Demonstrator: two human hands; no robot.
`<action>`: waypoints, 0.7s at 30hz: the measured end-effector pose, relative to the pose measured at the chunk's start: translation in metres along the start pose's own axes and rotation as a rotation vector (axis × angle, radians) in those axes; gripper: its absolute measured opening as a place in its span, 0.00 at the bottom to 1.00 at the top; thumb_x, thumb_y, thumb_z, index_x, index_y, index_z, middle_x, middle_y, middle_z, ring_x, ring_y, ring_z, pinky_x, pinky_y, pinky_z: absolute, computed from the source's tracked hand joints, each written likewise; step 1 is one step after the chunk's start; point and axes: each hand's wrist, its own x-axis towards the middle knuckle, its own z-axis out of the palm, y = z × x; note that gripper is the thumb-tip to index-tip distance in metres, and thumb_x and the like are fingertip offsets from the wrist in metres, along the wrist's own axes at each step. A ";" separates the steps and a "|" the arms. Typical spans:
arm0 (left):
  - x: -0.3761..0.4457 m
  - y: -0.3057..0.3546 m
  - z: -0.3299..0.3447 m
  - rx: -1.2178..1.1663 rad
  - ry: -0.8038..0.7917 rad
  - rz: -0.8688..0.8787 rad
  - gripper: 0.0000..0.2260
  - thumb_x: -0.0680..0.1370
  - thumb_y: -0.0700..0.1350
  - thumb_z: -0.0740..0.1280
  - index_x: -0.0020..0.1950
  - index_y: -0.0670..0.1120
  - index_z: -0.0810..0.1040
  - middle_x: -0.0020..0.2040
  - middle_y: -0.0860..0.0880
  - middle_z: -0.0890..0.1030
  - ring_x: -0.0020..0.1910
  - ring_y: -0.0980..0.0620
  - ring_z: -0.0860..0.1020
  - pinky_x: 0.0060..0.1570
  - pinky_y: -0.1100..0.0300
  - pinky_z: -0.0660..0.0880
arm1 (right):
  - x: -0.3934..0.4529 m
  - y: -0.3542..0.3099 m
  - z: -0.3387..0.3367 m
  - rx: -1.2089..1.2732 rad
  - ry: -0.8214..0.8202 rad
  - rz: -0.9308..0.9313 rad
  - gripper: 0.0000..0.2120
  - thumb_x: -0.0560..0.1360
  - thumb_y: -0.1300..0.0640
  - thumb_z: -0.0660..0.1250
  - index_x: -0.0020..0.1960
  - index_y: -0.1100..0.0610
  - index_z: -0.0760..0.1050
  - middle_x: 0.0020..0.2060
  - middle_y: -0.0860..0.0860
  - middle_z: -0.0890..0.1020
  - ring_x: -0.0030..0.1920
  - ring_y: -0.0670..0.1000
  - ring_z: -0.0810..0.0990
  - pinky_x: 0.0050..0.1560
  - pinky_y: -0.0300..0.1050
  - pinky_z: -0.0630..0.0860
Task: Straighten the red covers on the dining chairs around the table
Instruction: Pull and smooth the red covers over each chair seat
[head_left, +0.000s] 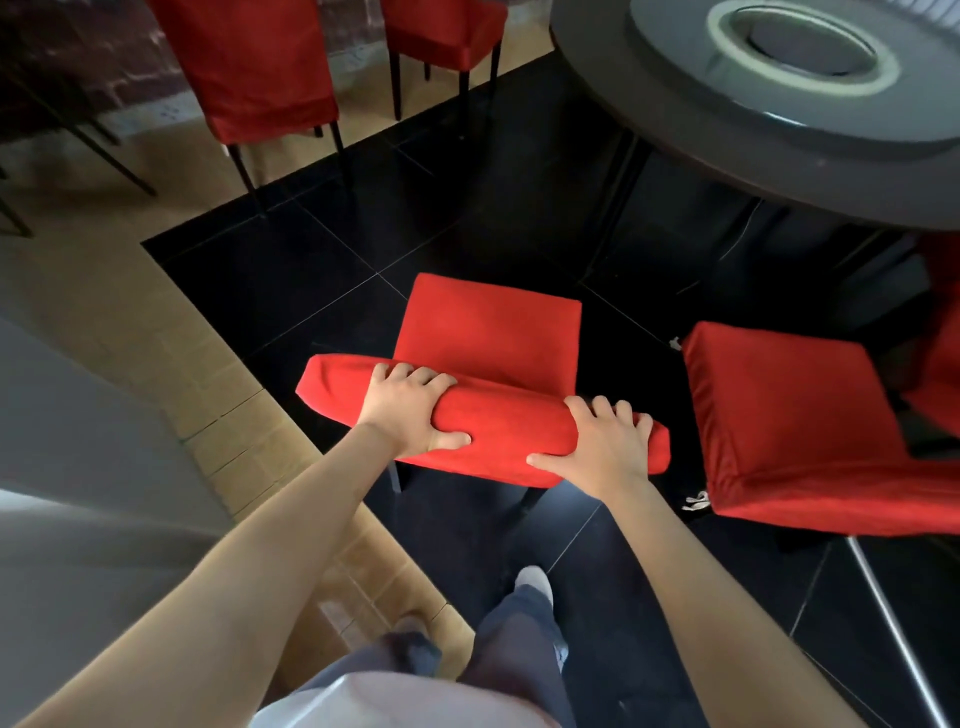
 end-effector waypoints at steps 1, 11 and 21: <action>0.001 -0.001 0.000 0.007 0.004 0.013 0.44 0.61 0.79 0.50 0.71 0.58 0.66 0.67 0.53 0.73 0.65 0.47 0.70 0.66 0.47 0.61 | 0.002 0.001 0.000 0.006 -0.003 0.003 0.46 0.58 0.19 0.58 0.68 0.45 0.66 0.61 0.50 0.74 0.62 0.58 0.69 0.63 0.60 0.61; 0.031 0.001 -0.004 0.087 0.011 0.089 0.47 0.59 0.79 0.44 0.68 0.54 0.70 0.60 0.51 0.77 0.56 0.47 0.75 0.62 0.49 0.66 | 0.028 0.016 -0.004 0.042 -0.072 0.017 0.51 0.50 0.18 0.54 0.68 0.41 0.66 0.61 0.48 0.74 0.63 0.57 0.68 0.65 0.58 0.60; 0.078 0.010 -0.013 0.085 0.033 0.101 0.47 0.60 0.78 0.43 0.69 0.53 0.70 0.59 0.51 0.77 0.57 0.47 0.75 0.62 0.49 0.67 | 0.069 0.040 -0.013 0.096 -0.077 0.020 0.52 0.50 0.19 0.58 0.70 0.41 0.66 0.66 0.47 0.74 0.69 0.56 0.67 0.69 0.59 0.57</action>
